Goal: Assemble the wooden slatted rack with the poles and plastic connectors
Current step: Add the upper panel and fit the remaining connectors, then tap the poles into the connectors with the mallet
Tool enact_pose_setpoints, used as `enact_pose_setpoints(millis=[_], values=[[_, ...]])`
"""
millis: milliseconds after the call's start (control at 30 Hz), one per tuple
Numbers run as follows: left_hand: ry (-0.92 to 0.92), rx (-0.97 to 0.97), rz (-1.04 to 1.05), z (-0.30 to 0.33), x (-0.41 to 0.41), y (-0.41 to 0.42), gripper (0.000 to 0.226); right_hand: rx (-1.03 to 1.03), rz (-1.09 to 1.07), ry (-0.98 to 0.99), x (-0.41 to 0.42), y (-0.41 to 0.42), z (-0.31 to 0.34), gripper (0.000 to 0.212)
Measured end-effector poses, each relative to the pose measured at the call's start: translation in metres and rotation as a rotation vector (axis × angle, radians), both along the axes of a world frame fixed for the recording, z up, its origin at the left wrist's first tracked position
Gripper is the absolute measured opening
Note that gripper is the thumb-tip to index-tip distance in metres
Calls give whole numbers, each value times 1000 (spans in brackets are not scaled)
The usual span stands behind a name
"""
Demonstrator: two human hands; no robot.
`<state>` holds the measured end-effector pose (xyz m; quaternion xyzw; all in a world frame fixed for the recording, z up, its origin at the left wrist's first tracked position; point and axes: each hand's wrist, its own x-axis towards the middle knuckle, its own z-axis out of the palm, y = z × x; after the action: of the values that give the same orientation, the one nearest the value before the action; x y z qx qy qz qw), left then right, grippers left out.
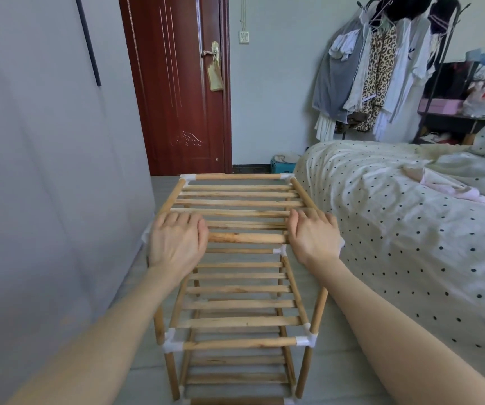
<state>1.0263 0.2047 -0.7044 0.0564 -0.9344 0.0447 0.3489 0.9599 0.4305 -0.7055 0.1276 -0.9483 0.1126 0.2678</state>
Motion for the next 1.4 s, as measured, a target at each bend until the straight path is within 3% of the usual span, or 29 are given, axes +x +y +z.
enact_pose_setpoints(millis=[100,200,367,567,667,767,867,1033,1200,1300,1400], values=[[61,30,-48,-13,5,5,49,-38,-19,134,18,-2,-31,46],[-14,-72,-98,-35,21,5,51,97,-13,207,31,2,-60,49],[-155,-145,-69,-57,38,2,76,112,-17,107,49,-9,-69,79],[-381,-182,-88,-30,29,-18,85,122,-41,-58,37,-34,-57,82],[-302,-166,-172,-38,20,-29,81,86,-44,-49,31,-48,-54,81],[-185,-71,-334,-80,28,-40,77,88,116,-46,46,-73,-87,69],[-272,31,-387,-154,54,-66,71,211,415,-75,67,-103,-148,55],[-447,239,-227,-284,127,-133,62,369,682,-567,105,-163,-259,50],[-790,486,197,-397,176,-198,74,659,676,-1037,111,-214,-360,52],[-989,539,346,-428,175,-227,78,677,653,-1111,112,-231,-400,57],[-1025,494,425,-445,166,-245,76,722,662,-1103,112,-231,-425,59]])
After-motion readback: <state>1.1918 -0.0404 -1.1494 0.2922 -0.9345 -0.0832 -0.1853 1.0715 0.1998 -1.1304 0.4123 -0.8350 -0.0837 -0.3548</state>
